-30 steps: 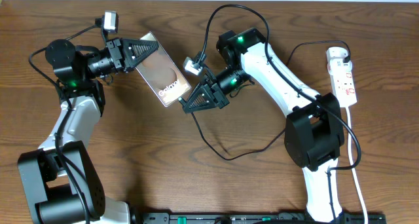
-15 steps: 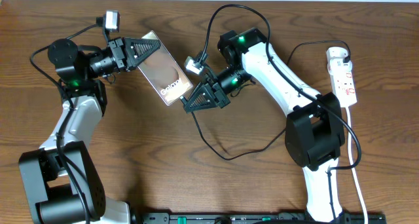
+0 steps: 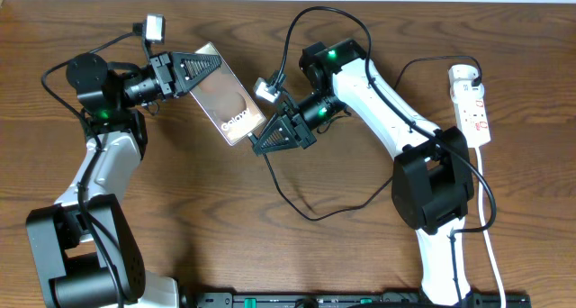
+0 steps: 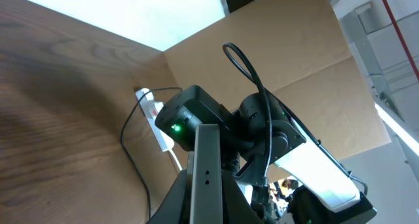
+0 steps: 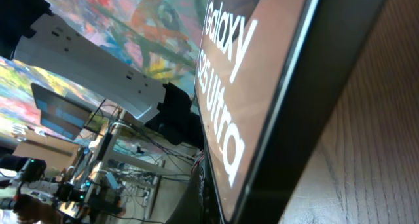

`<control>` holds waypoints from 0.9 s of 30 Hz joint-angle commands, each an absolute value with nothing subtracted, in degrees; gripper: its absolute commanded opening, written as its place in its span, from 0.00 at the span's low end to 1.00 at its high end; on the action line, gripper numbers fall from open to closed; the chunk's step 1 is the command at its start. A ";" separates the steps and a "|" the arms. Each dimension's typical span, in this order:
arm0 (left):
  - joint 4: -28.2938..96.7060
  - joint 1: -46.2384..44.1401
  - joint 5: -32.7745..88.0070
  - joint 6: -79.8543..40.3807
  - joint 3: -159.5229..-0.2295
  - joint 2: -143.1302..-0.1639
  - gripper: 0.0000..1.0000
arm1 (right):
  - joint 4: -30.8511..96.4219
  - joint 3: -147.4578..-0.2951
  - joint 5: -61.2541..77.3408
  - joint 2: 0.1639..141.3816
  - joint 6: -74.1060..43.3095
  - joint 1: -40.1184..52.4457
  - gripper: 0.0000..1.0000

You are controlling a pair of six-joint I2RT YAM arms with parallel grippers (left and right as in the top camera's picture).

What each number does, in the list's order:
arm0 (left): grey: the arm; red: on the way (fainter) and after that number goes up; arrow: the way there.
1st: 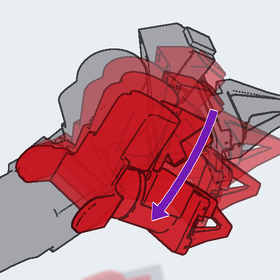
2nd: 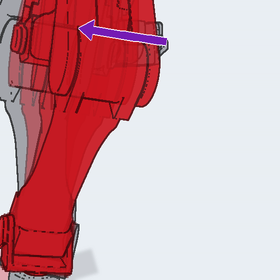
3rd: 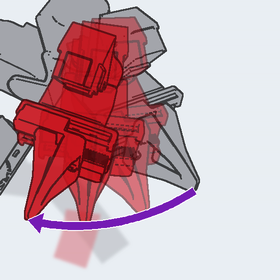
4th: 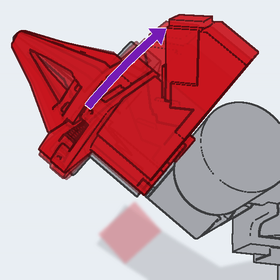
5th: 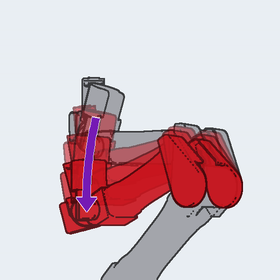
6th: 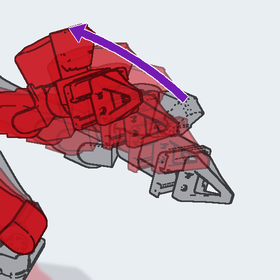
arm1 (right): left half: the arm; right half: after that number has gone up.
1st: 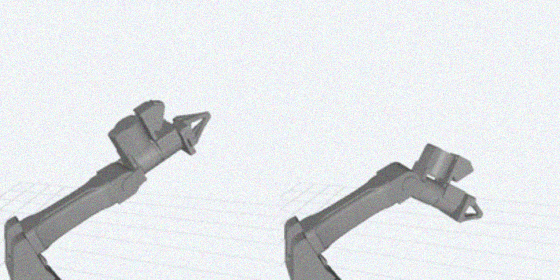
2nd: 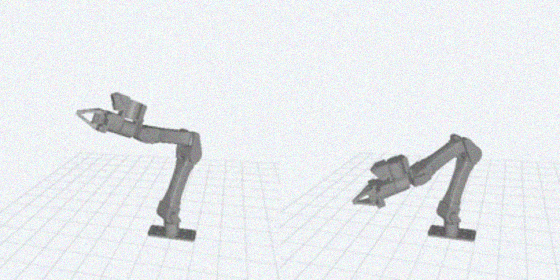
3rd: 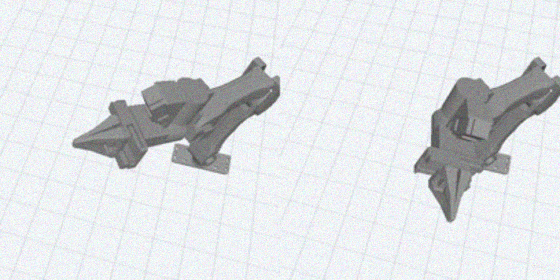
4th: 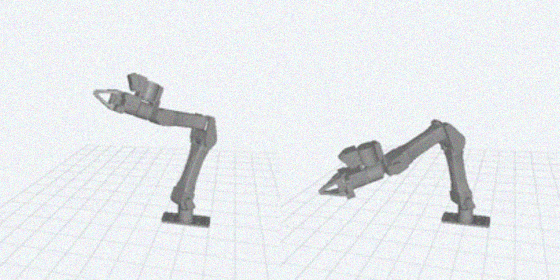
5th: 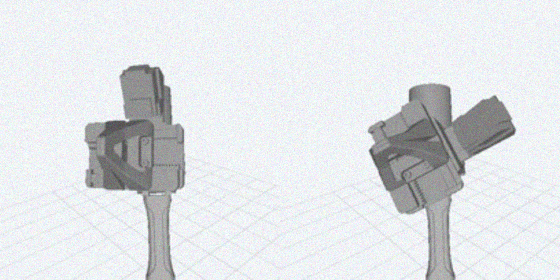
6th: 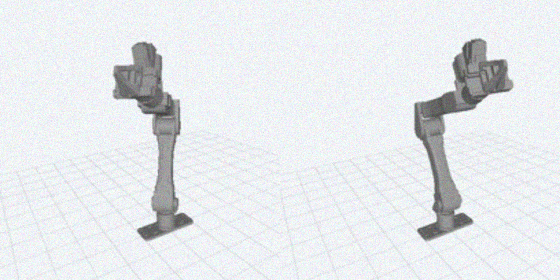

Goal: Plug charger to phone and switch on socket
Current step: 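Push the connector into the phone's port with the right gripper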

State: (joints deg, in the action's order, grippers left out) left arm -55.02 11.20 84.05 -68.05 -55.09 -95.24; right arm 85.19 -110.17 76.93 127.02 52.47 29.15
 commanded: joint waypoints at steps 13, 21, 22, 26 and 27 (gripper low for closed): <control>-55.44 9.76 89.60 -63.88 -52.62 -94.06 0.07 | 74.67 -110.76 85.67 126.65 42.35 28.58 0.02; -55.42 9.52 90.02 -63.88 -52.60 -94.08 0.07 | 72.42 -110.76 85.67 126.65 40.73 28.58 0.02; -55.42 9.19 90.02 -63.88 -52.60 -94.06 0.07 | 72.36 -110.76 85.67 126.67 40.73 28.58 0.02; -55.44 7.29 90.02 -63.75 -52.60 -94.06 0.07 | 71.96 -110.76 85.69 126.67 40.69 28.58 0.02; -55.44 6.81 90.02 -63.53 -52.60 -94.06 0.07 | 71.96 -110.76 85.69 126.67 40.71 28.58 0.02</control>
